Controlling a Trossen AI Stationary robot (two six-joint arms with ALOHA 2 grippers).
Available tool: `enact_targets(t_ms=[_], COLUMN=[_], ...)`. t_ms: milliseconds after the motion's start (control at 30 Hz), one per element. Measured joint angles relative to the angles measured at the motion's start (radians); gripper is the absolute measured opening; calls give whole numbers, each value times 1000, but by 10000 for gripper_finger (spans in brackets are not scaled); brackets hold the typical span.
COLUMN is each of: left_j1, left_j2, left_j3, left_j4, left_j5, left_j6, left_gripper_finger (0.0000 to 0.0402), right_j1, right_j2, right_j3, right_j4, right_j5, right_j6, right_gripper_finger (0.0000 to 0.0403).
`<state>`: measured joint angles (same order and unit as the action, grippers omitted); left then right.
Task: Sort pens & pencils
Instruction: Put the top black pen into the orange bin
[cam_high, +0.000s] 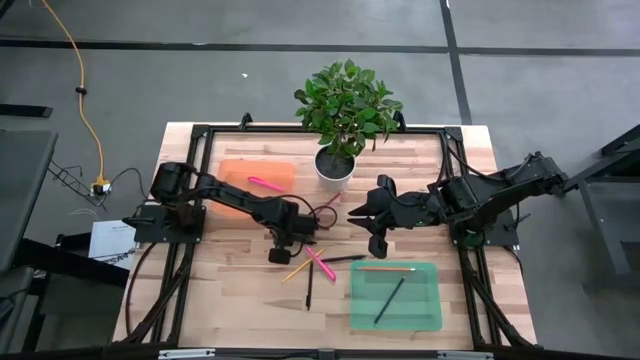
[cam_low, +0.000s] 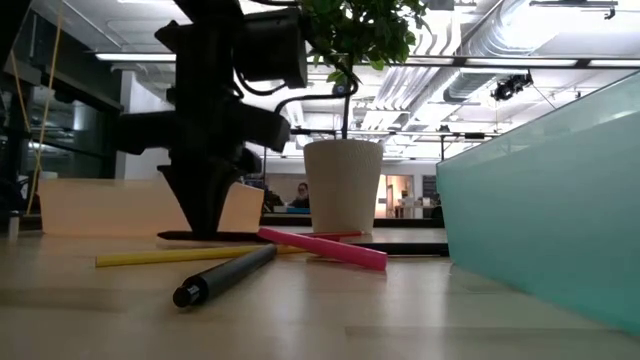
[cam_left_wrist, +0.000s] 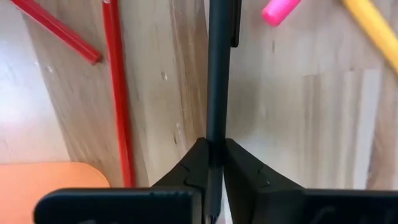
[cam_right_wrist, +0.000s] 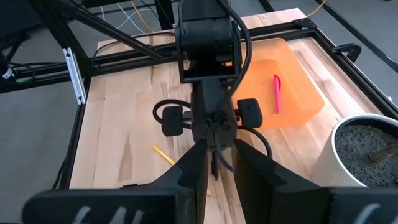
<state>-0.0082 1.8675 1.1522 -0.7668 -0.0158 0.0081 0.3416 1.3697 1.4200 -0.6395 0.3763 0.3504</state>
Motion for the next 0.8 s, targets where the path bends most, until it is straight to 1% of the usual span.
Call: enact_targets(t_ms=[133,300,567,800], left_j1=[2,2,2,13], left_j2=[-45,-122,-267,-356], left_j3=[0,0,0,0], left_j4=[-8,-39,-133,-246], left_j5=[-16,-41,-129,-213], left_j6=[-12,-21,-61,-70], left_gripper_finger=[32,17,29,20], right_j1=[0,0,0,0], right_j2=[0,0,0,0], right_j3=[0,0,0,0], right_j4=[-1,-1,1,1], right_j5=[2,3,10,11], right_j6=[0,-1,-3,-3], right_gripper_finger=[64,64,64,64])
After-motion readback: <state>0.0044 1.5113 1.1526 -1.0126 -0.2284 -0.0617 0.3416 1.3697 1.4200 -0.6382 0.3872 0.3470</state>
